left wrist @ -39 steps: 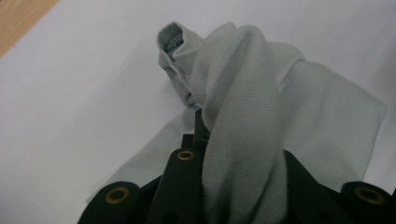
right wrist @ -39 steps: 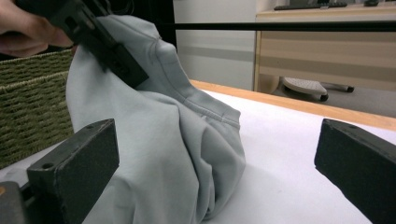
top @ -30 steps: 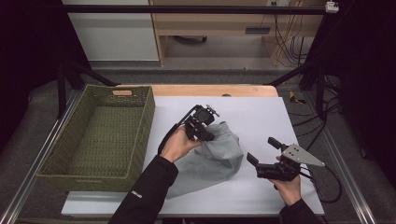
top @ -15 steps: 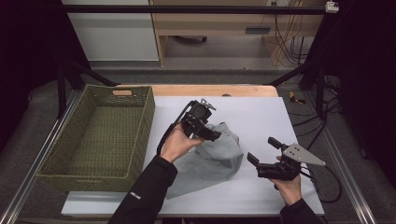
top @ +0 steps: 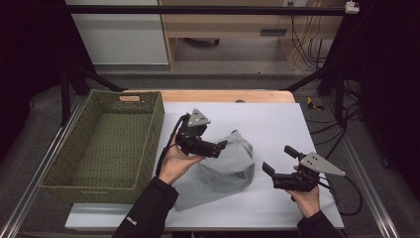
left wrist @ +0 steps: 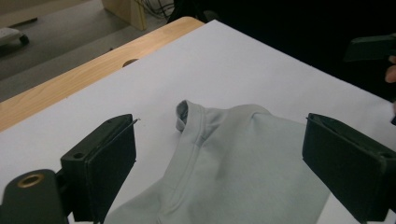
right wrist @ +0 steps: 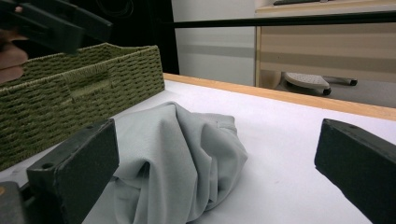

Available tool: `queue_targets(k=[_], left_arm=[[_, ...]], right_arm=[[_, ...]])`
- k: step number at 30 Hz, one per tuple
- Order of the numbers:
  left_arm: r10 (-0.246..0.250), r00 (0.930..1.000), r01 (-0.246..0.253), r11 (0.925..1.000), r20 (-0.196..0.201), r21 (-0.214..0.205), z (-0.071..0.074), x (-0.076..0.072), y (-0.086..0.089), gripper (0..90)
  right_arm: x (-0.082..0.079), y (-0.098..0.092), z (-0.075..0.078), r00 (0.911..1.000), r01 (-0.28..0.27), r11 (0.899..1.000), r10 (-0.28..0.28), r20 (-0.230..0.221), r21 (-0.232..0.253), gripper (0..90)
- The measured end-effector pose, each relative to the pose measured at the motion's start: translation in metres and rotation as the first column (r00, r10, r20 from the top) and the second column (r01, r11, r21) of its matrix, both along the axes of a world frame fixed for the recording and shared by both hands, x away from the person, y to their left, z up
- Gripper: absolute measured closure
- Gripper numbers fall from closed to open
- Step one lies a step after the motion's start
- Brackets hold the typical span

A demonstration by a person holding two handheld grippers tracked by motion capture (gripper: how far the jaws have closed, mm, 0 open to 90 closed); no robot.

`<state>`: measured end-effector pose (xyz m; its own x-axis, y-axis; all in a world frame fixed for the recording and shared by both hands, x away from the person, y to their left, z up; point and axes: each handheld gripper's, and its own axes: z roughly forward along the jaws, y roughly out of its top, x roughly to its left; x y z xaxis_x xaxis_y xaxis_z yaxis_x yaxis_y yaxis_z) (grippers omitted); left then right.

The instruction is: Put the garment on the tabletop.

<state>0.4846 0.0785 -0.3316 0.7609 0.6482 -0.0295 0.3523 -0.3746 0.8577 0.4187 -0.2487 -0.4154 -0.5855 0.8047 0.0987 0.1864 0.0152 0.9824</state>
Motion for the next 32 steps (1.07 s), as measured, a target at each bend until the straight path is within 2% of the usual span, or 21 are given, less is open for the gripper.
queue_targets(k=[4,8,14,17,22,26,32], left_arm=[[-0.005,1.0000,0.005,0.9967,0.004,-0.081,-0.017,-0.009,0.016,8.2],[0.021,0.9988,-0.016,0.9923,0.043,-0.123,-0.033,-0.019,0.028,7.3],[0.010,0.9966,0.005,0.9838,0.082,-0.179,-0.048,-0.034,0.038,5.9],[0.017,0.9958,0.000,0.9824,0.090,-0.187,-0.050,-0.039,0.041,4.5],[0.038,0.9914,-0.008,0.9728,0.125,-0.231,-0.058,-0.047,0.052,4.5],[0.052,0.9901,-0.015,0.9645,0.130,-0.264,-0.064,-0.049,0.062,4.5],[0.058,0.9890,-0.019,0.9634,0.136,-0.268,-0.067,-0.050,0.069,4.5]], right_arm=[[0.000,0.000,-0.001,0.9999,-0.006,1.000,0.006,-0.009,-0.007,0.3],[0.000,-0.001,-0.002,0.9999,-0.005,1.000,0.005,-0.013,-0.006,0.2],[0.001,-0.001,-0.004,0.9998,-0.009,1.000,0.008,-0.017,-0.010,0.3],[0.001,-0.002,-0.005,0.9998,-0.012,1.000,0.012,-0.015,-0.008,0.2],[0.001,-0.003,-0.004,0.9998,-0.012,1.000,0.012,-0.014,-0.003,0.2],[0.001,-0.003,-0.005,0.9998,-0.010,1.000,0.010,-0.016,-0.005,0.3],[0.001,-0.003,-0.005,0.9998,-0.013,1.000,0.013,-0.018,-0.006,0.2]])
